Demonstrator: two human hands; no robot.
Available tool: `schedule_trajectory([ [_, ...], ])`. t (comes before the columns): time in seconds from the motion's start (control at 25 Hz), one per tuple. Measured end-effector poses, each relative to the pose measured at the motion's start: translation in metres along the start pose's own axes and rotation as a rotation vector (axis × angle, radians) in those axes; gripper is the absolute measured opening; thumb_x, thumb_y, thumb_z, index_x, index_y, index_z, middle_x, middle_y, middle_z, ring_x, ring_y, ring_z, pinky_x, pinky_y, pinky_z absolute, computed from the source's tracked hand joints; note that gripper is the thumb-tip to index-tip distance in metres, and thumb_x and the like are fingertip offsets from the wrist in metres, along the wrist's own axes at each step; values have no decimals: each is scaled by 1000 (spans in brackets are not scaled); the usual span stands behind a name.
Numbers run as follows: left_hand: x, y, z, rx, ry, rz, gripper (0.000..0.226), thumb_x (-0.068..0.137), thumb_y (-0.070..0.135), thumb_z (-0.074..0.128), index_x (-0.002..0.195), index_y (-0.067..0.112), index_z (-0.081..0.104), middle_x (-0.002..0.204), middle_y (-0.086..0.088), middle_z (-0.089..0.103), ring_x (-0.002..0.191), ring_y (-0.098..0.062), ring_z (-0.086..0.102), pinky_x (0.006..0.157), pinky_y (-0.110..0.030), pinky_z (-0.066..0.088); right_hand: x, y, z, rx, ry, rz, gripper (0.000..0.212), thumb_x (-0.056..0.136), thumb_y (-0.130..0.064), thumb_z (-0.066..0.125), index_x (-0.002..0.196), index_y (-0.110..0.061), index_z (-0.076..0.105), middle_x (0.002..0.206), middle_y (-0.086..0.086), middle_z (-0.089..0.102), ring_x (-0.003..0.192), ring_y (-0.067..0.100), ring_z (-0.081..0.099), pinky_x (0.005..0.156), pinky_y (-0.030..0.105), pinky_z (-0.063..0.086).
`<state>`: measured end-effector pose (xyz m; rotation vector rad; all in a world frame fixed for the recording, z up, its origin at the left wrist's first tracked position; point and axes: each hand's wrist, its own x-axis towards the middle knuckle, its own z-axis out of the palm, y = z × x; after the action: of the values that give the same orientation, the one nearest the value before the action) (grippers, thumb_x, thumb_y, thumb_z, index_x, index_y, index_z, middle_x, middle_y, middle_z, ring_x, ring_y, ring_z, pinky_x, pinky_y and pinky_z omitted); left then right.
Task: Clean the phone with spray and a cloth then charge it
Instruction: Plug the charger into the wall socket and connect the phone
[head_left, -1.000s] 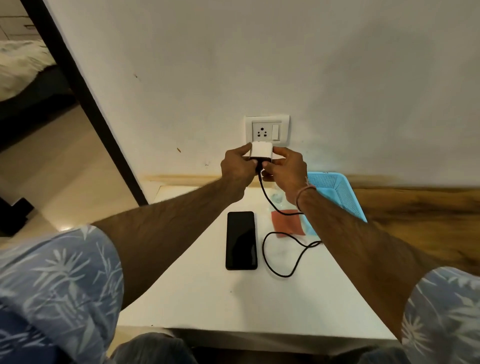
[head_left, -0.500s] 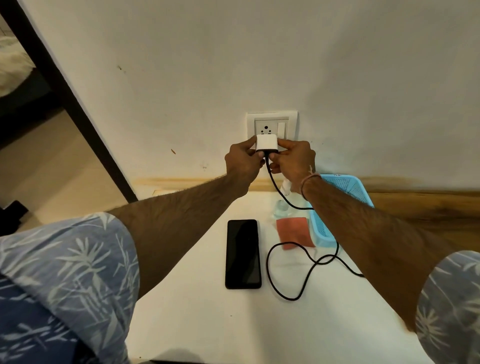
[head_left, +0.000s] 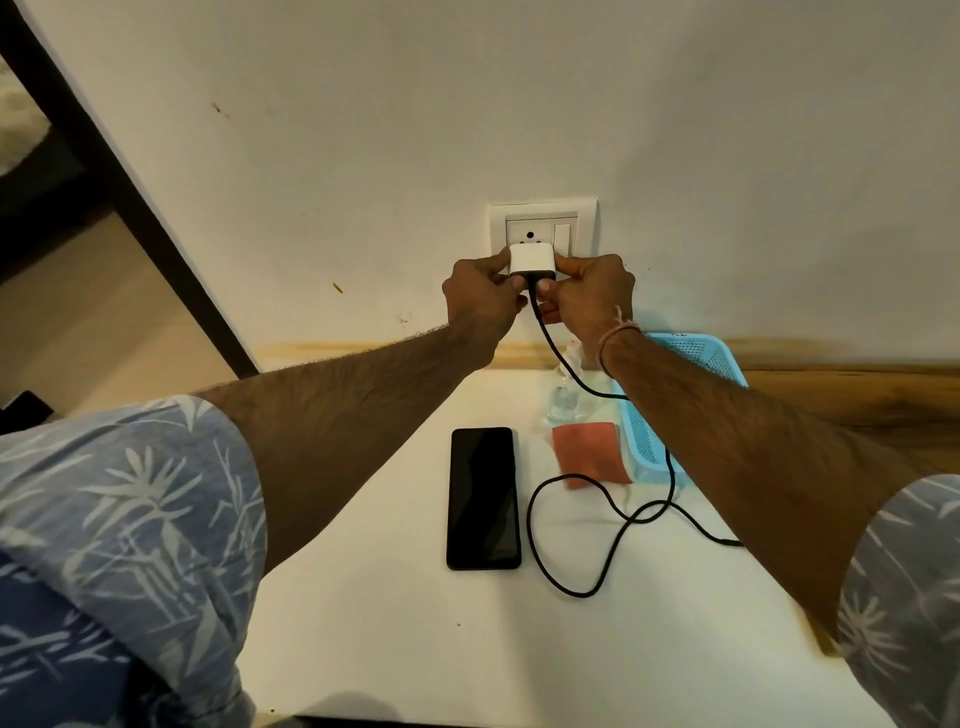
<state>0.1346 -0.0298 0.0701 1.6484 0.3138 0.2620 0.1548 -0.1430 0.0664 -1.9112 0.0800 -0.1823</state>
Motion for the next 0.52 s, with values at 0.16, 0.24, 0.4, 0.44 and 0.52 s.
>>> schedule_trajectory([
  [0.16, 4, 1, 3, 7, 28, 18, 46, 91, -5, 65, 136, -1, 55, 122, -23, 66, 104, -35, 68, 75, -29, 61, 5, 1, 2, 4, 25, -18, 44, 83, -12, 73, 125, -6, 62, 112, 14, 70, 72, 21, 70, 61, 25, 59],
  [0.24, 4, 0, 3, 35, 38, 29, 47, 91, -4, 66, 136, 0, 55, 122, -22, 66, 103, -36, 69, 81, -36, 61, 5, 1, 3, 0, 25, -22, 43, 83, -12, 73, 125, -6, 62, 111, 14, 70, 74, 21, 71, 61, 25, 59],
  [0.4, 5, -2, 3, 82, 26, 23, 49, 92, 4, 68, 139, 5, 54, 123, -19, 66, 106, -37, 68, 85, -41, 60, 0, -2, -2, -23, -6, -21, 46, 83, -12, 74, 127, -6, 61, 111, 15, 70, 75, 23, 71, 62, 29, 60],
  [0.44, 5, -2, 1, 108, 5, 19, 51, 93, 8, 68, 141, 8, 53, 124, -19, 66, 109, -37, 67, 90, -43, 58, -2, -5, -8, -43, -34, -18, 48, 83, -12, 74, 128, -7, 60, 109, 15, 70, 74, 23, 72, 63, 30, 61],
  [0.52, 3, -6, -6, 178, -48, 17, 60, 92, 18, 71, 146, 9, 46, 124, -15, 68, 113, -33, 65, 99, -44, 53, -7, -10, -25, -101, -85, -12, 52, 82, -12, 76, 130, -10, 58, 106, 14, 71, 70, 21, 72, 64, 28, 61],
])
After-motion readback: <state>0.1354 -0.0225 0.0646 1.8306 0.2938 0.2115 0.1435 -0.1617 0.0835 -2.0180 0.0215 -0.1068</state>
